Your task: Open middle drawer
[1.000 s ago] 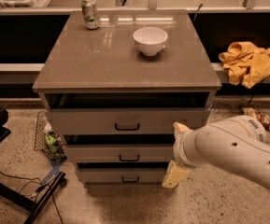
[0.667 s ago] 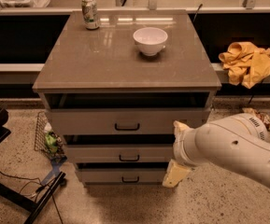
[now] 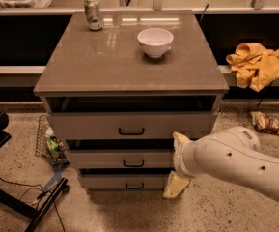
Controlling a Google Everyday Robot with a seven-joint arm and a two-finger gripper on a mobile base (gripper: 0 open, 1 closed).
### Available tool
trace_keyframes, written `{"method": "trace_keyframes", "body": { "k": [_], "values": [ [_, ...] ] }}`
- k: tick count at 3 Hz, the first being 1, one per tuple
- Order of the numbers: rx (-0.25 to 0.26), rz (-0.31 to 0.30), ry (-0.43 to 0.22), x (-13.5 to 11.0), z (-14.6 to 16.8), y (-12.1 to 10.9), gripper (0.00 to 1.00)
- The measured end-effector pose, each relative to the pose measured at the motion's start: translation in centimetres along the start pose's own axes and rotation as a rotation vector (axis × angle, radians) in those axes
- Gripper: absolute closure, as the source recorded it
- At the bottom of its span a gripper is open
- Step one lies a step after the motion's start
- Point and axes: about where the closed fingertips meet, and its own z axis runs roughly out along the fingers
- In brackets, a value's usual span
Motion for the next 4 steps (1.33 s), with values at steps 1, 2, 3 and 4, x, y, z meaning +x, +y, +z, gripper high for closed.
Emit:
{"method": "trace_keyframes", "body": {
  "k": [1, 2, 3, 4],
  "values": [
    [-0.031, -0.030, 0.003, 1.4, 5.3, 1.3, 0.00],
    [-0.035, -0.035, 0.023, 3.4, 9.2, 0.6, 0.00],
    [-0.029, -0.021, 0.027, 5.1, 11.9, -1.0, 0.00],
    [-0.011, 0.046, 0.020, 9.1, 16.1, -2.8, 0.00]
  ]
}}
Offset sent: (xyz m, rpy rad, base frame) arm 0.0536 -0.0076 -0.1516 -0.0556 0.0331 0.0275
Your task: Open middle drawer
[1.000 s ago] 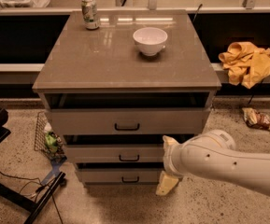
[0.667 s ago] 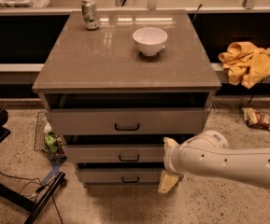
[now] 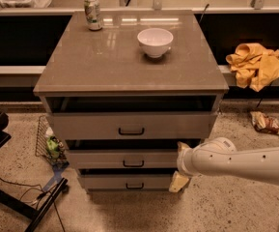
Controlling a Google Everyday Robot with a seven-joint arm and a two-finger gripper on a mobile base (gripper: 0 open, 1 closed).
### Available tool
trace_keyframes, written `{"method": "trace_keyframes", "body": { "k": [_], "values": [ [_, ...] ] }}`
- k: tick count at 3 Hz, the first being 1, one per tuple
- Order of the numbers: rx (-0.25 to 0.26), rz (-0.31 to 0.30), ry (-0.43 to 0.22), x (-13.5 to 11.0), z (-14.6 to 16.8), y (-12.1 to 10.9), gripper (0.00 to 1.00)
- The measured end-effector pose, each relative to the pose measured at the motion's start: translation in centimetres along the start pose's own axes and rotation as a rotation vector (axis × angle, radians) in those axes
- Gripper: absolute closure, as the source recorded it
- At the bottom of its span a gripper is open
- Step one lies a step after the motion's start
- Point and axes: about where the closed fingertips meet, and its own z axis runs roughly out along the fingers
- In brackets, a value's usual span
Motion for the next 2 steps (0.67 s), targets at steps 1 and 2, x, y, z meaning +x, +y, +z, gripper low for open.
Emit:
{"method": "trace_keyframes", "body": {
  "k": [1, 2],
  "values": [
    [0.000, 0.000, 0.000, 0.0, 0.0, 0.0, 0.00],
    [0.001, -0.005, -0.088, -1.8, 2.7, -0.4, 0.00]
  ]
}}
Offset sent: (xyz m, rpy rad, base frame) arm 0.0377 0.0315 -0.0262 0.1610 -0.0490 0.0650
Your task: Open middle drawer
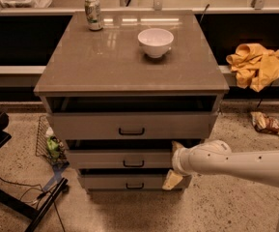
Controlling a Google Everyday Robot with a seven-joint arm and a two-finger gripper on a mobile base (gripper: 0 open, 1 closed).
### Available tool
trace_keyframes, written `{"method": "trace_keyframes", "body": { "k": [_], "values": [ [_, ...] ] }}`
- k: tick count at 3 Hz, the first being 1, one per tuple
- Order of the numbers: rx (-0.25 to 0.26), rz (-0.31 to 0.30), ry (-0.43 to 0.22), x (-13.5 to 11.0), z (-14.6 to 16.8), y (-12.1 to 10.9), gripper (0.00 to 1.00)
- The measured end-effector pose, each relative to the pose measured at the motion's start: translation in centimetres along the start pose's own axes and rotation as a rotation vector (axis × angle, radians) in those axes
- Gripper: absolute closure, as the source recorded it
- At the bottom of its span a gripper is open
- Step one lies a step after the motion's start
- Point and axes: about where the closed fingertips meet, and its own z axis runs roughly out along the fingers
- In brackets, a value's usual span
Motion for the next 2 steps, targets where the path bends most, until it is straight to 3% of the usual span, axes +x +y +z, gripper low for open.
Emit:
{"method": "trace_keyframes", "body": {
  "k": [2],
  "values": [
    [0.015, 0.001, -0.103, -1.5, 3.3, -1.4, 0.00]
  ]
}}
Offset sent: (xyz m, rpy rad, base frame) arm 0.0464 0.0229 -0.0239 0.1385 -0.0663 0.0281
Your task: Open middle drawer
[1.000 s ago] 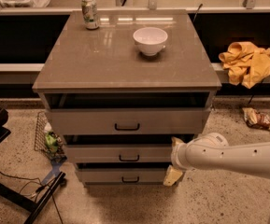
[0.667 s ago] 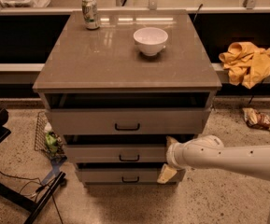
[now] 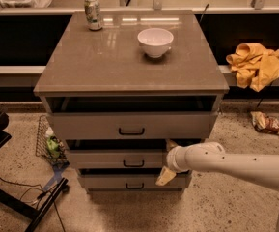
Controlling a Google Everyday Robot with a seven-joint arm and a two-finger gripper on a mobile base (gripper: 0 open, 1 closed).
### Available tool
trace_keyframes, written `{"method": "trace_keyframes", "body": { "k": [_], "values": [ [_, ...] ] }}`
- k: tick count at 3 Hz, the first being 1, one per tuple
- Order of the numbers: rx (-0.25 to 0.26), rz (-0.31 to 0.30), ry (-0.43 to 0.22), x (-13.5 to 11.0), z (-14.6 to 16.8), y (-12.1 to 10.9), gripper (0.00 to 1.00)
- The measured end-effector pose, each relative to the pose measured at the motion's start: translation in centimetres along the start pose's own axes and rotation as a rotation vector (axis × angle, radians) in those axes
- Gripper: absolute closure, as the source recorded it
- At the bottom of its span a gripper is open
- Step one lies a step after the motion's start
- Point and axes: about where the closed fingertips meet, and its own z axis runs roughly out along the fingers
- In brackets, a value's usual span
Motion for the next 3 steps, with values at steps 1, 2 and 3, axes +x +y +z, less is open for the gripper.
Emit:
{"method": "trace_keyframes", "body": {
  "k": [1, 2, 3],
  "values": [
    [0.004, 0.002, 0.003, 0.32, 1.12, -0.42, 0.14],
    [0.001, 0.002, 0.003, 0.32, 1.19, -0.30, 0.38],
    [-0.001, 0.002, 0.002, 0.27, 1.31, -0.19, 0.61]
  ]
}}
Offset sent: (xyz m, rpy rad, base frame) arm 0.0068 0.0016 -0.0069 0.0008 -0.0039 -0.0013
